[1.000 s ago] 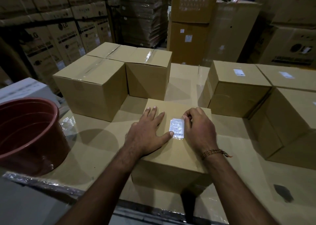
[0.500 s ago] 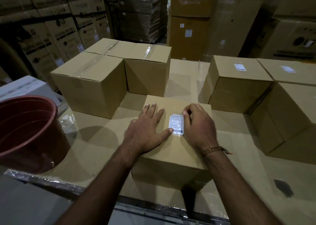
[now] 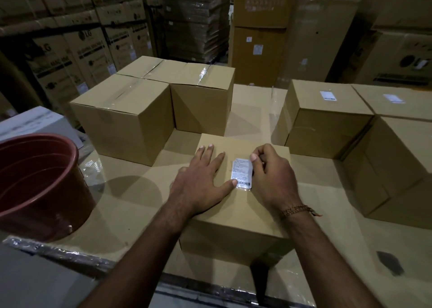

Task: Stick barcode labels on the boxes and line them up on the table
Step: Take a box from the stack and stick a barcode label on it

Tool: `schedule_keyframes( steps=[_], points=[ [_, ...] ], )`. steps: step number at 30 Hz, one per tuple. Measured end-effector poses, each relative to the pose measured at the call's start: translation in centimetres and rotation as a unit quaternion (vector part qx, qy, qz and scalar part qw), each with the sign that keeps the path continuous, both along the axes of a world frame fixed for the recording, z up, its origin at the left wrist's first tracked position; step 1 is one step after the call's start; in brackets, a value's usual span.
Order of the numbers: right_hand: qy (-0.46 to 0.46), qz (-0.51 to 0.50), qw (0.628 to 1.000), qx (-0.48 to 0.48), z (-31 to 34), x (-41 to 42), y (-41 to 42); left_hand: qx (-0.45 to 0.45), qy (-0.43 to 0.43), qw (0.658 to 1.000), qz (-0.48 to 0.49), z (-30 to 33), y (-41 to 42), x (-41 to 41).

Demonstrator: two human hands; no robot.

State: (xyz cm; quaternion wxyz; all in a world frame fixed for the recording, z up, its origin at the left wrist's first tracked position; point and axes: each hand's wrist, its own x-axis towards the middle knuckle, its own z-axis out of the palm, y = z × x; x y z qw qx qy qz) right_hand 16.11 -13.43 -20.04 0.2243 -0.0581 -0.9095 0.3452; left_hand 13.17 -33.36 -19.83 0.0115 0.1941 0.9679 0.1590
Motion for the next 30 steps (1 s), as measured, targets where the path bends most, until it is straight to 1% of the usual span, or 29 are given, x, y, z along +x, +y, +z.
schedule_keyframes(
  steps=[4,6,11,16,19,24,30],
  points=[
    [-0.090,0.058,0.990,-0.097,0.5,0.2,0.4,0.004,-0.009,1.000,0.000,0.2,-0.4,0.0],
    [-0.106,0.063,0.987,-0.107,0.5,0.7,0.3,0.009,-0.013,1.000,0.002,0.3,-0.5,0.0],
    [-0.066,0.028,0.993,-0.093,-0.2,1.1,0.1,0.008,-0.006,1.000,-0.005,0.2,-0.2,0.1],
    [-0.046,0.027,0.999,0.003,-0.1,1.1,-0.4,0.007,-0.007,1.000,-0.005,0.2,-0.3,0.2],
    [-0.037,0.033,0.999,0.023,-0.3,1.0,-0.2,0.004,-0.007,1.000,-0.004,0.3,-0.2,0.2],
    [-0.037,0.056,0.998,0.009,-0.4,1.2,0.0,0.006,-0.007,1.000,-0.004,0.4,-0.2,0.2],
    [-0.042,0.091,0.990,-0.095,-0.2,1.5,-0.1,0.006,-0.001,1.000,-0.006,0.2,-0.3,0.1]
  ],
)
